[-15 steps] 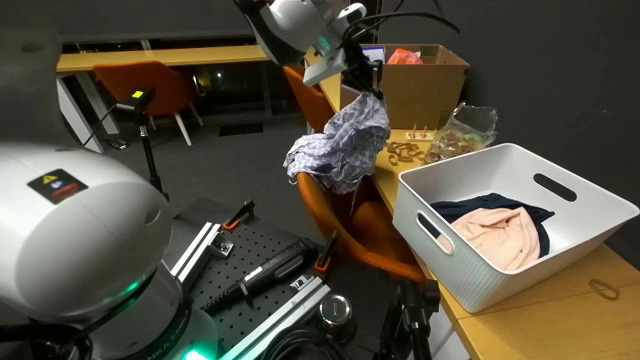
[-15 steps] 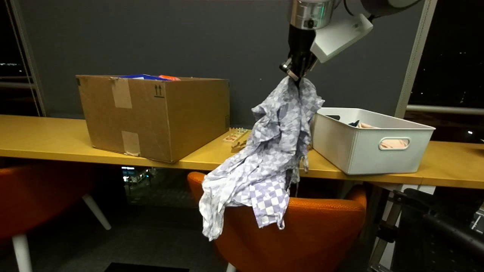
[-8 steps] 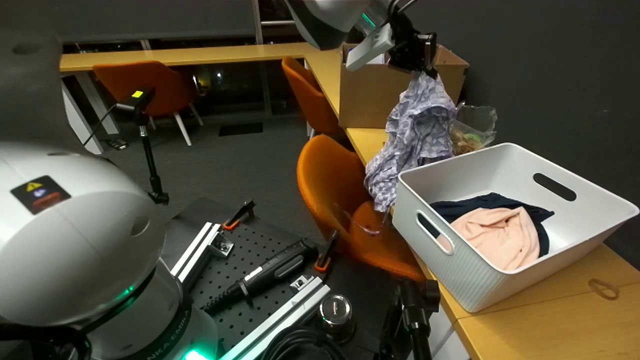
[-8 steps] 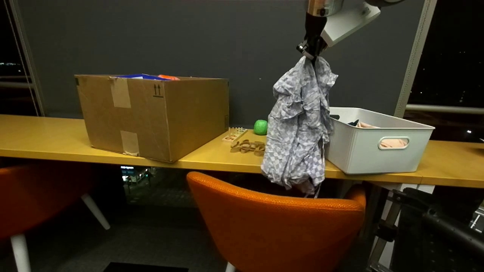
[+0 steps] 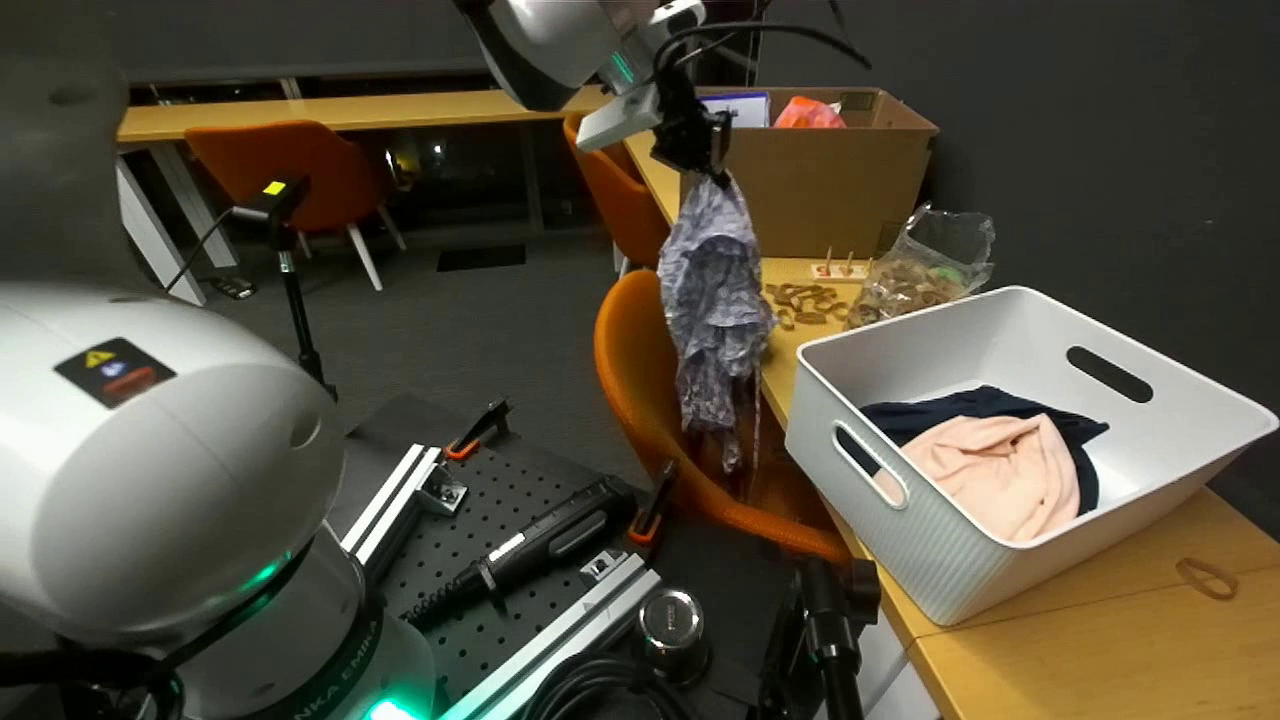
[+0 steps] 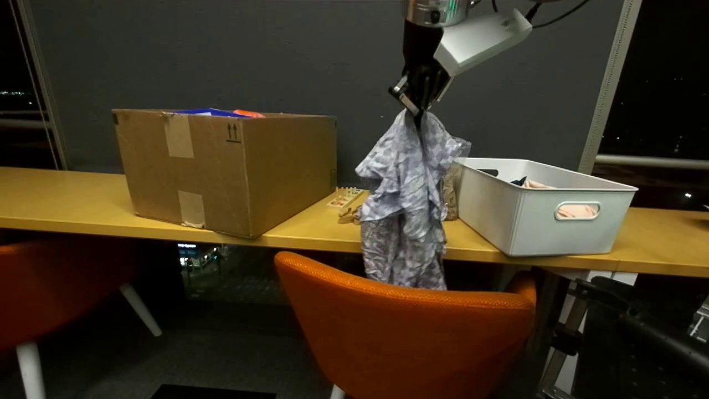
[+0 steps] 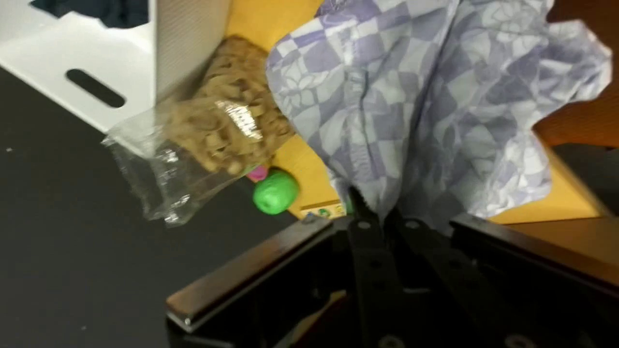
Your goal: Pick up all the items from the white basket and put them on the backrest of the orange chair
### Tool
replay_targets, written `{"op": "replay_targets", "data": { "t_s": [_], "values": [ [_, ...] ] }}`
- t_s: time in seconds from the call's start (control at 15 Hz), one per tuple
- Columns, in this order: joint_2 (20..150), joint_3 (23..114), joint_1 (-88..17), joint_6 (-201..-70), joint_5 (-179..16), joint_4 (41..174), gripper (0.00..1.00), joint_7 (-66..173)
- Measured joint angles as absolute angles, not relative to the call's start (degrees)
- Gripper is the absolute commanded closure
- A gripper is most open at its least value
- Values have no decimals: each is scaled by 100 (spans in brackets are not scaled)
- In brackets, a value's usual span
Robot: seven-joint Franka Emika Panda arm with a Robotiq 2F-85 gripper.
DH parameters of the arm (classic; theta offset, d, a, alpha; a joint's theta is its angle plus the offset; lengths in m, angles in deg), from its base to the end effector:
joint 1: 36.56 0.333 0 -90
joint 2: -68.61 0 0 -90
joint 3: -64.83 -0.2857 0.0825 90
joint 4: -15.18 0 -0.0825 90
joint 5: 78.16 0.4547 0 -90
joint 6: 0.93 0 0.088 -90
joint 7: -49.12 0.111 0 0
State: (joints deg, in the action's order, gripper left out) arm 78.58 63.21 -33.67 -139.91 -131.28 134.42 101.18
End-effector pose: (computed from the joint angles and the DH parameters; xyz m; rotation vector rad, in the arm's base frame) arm 0.6408 0.0453 0.2841 2.5712 -0.2055 0.5976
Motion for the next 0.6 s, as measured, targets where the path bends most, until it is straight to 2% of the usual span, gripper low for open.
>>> {"op": "replay_targets", "data": {
  "t_s": [0.6],
  "values": [
    [7829, 5462, -3325, -14373, -8980, 13750, 99, 7360]
  ]
}}
